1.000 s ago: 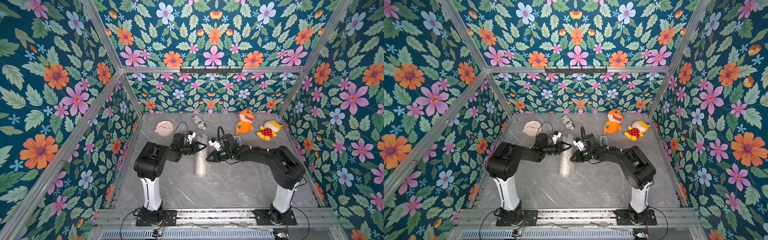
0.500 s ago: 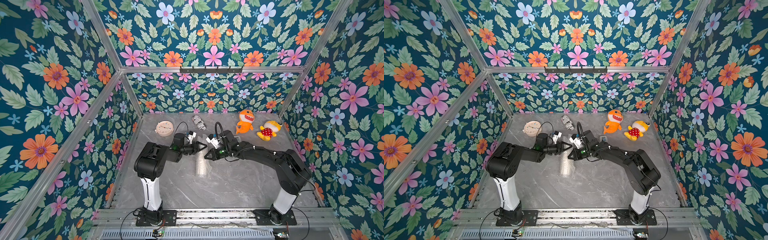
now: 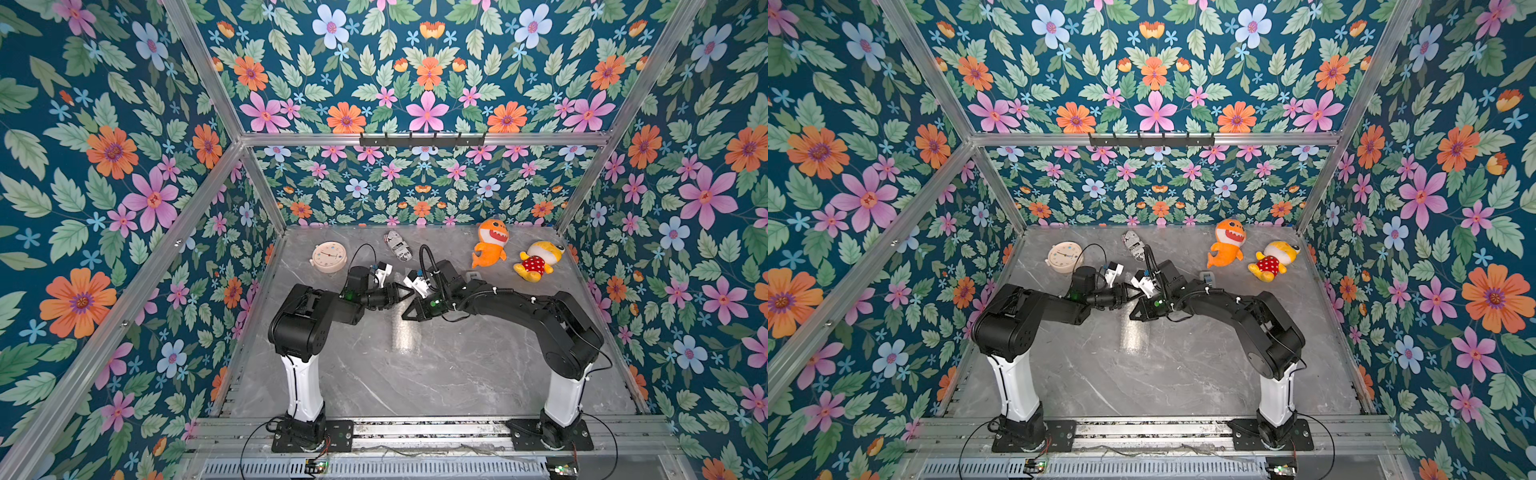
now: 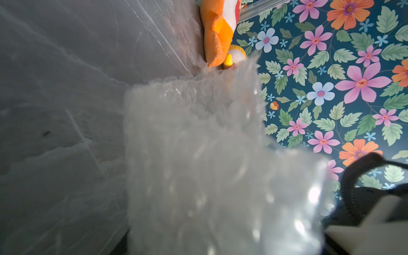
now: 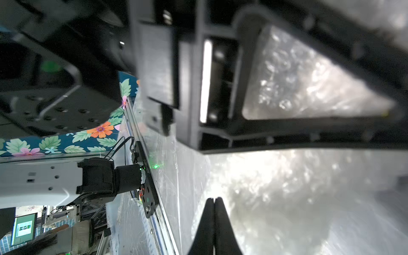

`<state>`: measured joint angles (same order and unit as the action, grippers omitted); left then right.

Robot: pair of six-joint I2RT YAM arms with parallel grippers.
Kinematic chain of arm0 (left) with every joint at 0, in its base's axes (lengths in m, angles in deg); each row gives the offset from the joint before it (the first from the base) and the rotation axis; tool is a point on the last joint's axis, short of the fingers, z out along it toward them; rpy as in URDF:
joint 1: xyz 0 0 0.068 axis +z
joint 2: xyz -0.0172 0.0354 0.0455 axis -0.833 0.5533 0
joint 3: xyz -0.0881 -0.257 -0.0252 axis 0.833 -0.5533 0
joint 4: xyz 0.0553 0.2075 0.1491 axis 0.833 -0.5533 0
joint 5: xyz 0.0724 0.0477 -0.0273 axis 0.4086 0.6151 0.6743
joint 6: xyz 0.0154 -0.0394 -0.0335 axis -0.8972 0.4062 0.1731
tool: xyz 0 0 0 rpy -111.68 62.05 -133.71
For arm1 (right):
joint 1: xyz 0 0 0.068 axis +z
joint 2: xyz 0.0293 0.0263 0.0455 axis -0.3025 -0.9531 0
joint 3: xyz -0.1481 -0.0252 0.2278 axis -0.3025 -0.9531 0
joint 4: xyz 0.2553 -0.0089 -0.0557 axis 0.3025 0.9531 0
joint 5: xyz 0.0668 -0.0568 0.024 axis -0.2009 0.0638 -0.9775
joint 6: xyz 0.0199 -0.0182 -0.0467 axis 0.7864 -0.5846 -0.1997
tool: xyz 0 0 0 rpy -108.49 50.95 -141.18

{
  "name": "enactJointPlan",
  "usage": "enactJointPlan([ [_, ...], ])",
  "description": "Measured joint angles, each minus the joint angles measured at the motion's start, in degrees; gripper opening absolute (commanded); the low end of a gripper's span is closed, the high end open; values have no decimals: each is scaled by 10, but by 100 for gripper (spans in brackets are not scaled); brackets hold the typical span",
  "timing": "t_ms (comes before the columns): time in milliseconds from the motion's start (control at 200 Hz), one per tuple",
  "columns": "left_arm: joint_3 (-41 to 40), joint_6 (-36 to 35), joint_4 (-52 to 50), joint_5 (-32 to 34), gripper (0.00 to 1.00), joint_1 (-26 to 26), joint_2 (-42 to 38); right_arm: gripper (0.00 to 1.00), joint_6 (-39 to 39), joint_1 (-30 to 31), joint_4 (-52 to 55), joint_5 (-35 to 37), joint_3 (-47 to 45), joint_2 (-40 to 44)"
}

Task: Wrap vases in bubble wrap
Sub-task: Stick the tape on the bubble wrap.

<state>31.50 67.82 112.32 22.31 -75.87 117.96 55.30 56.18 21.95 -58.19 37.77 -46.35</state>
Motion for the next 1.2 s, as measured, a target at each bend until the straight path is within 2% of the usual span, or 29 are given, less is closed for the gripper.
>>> enactJointPlan([
  [150,0,3,5,0,9,0,0,2,0,2,-2,1,5,17],
  [480,-3,7,10,2,9,1,0,0,0,11,-20,-8,12,-56],
  [635,-6,7,15,2,9,1,-2,1,0,8,0,9,0,-3],
  [790,-5,7,16,2,9,1,-2,1,1,-15,-26,9,-32,53],
  [935,-5,8,18,2,9,2,-2,0,9,-35,-46,4,-71,29],
  [1120,-6,7,3,15,9,6,-2,0,55,-35,-134,-46,-83,-31],
  [1200,-6,5,2,19,9,7,-2,0,66,-35,-148,-45,-90,-25],
])
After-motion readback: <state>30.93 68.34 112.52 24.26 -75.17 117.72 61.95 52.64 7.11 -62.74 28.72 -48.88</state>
